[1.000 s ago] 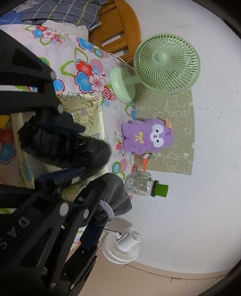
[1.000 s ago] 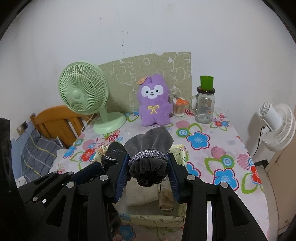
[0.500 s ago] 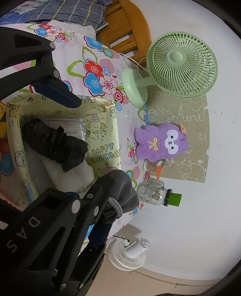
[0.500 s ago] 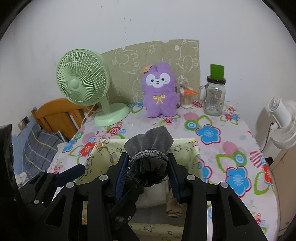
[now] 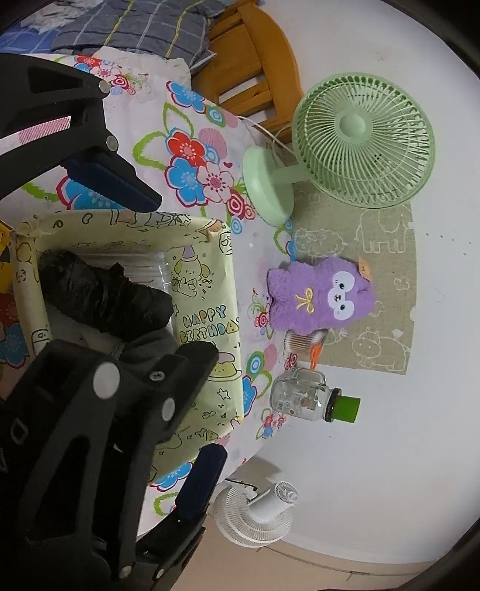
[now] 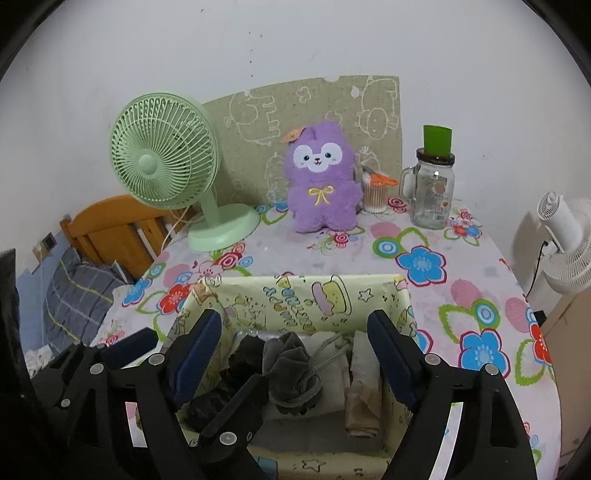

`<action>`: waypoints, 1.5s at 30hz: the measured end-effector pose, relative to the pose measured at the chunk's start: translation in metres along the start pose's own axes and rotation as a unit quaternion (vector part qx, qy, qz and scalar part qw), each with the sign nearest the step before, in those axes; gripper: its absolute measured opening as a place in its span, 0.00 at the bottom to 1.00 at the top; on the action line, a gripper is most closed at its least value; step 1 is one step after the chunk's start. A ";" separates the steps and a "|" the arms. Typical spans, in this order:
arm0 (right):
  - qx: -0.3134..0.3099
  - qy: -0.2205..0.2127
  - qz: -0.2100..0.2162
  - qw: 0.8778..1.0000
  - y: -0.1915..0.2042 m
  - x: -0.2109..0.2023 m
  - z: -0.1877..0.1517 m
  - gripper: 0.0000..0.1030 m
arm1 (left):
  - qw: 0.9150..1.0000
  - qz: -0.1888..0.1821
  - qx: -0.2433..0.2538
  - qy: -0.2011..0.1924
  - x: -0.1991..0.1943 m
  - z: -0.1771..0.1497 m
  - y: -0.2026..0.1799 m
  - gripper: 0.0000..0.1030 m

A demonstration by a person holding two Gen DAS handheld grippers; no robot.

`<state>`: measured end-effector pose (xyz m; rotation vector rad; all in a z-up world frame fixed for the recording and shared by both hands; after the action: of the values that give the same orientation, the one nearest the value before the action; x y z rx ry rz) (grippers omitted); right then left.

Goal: Organize soft objects
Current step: 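Open both grippers to drop the black bag and sock into the box, then withdraw both grippers from the box toward the yellow and pink packets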

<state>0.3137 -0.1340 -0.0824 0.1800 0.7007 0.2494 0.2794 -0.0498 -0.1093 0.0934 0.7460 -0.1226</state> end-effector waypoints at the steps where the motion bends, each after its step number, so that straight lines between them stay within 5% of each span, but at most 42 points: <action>1: 0.001 -0.001 -0.001 1.000 0.000 -0.002 0.000 0.81 | 1.000 0.000 0.001 -0.003 -0.002 0.000 -0.001 0.93; 45: -0.010 -0.063 -0.042 0.997 0.030 -0.152 -0.052 0.86 | 0.995 -0.006 0.009 -0.095 -0.143 -0.047 -0.022 0.95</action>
<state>0.1624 -0.1445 -0.0212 0.1464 0.5787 0.1626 0.1412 -0.0542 -0.0472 0.0934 0.5550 -0.1473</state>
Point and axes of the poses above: each gripper's, at about its wrist camera, not at the fingertips, and x roughly the way its jaws point, y to its left, z to its top, the point moved 7 cm from there along x, roughly the way its jaws point, and after that the axes turned 6 degrees about z, right-handed, at the moved point
